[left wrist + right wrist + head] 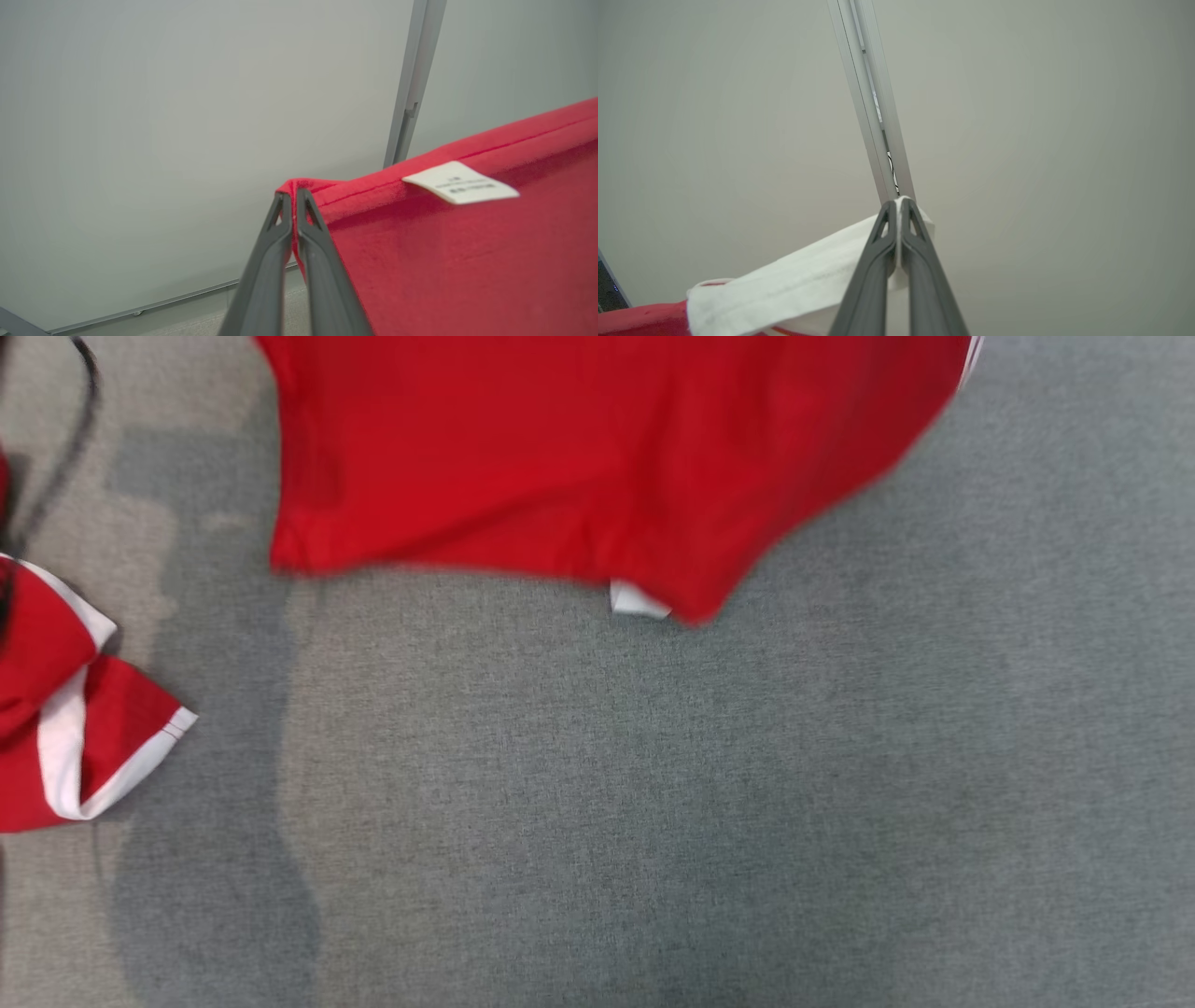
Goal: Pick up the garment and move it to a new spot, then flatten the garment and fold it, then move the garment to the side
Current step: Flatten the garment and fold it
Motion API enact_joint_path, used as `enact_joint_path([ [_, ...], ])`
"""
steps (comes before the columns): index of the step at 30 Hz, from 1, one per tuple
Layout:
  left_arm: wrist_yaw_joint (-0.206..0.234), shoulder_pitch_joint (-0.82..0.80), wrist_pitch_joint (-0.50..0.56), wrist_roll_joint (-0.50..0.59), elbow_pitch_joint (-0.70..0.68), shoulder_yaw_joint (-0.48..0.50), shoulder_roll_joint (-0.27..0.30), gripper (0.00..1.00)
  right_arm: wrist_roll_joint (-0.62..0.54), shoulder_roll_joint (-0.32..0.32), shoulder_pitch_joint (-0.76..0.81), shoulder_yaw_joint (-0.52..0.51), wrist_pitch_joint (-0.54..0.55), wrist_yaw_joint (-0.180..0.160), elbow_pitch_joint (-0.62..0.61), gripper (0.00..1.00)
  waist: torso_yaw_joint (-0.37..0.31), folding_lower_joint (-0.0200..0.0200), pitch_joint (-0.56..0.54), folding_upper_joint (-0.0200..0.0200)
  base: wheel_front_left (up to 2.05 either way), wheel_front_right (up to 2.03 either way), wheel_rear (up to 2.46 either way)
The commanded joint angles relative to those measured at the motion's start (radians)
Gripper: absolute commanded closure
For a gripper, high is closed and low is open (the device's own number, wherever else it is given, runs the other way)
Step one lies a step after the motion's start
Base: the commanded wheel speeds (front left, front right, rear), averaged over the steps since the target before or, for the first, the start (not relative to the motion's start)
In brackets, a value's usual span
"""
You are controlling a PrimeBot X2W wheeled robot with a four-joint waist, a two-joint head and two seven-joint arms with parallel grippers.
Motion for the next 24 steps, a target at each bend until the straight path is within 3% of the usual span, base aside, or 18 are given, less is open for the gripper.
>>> enact_joint_path([
  [1,-0.001,-0.074,-0.006,0.008,0.033,0.002,0.015,1.0,0.007,-0.011,-0.065,0.001,-0.016,0.0,0.027,1.0,-0.008,0.0,0.058,0.0,0.0,0.0,0.0],
  [6,0.005,-0.261,-0.058,0.044,0.134,-0.01,0.012,1.0,0.027,-0.028,-0.256,-0.017,-0.076,0.0,0.122,1.0,-0.008,0.0,0.107,0.0,0.0,0.0,0.0],
  [13,0.02,-0.404,-0.14,0.059,0.254,-0.007,-0.003,1.0,0.041,-0.028,-0.413,-0.023,-0.153,0.0,0.179,1.0,-0.006,0.0,0.127,0.0,0.0,0.0,0.0],
  [18,0.008,-0.416,-0.176,0.023,0.351,-0.003,-0.03,1.0,0.069,-0.013,-0.423,0.042,-0.155,0.0,0.199,1.0,-0.002,0.0,0.132,0.0,0.0,0.0,0.0],
  [24,-0.009,-0.318,-0.129,-0.047,0.484,-0.013,-0.038,1.0,0.116,-0.021,-0.303,0.195,-0.091,0.0,0.223,1.0,-0.008,0.0,0.13,0.0,0.0,0.0,0.0],
])
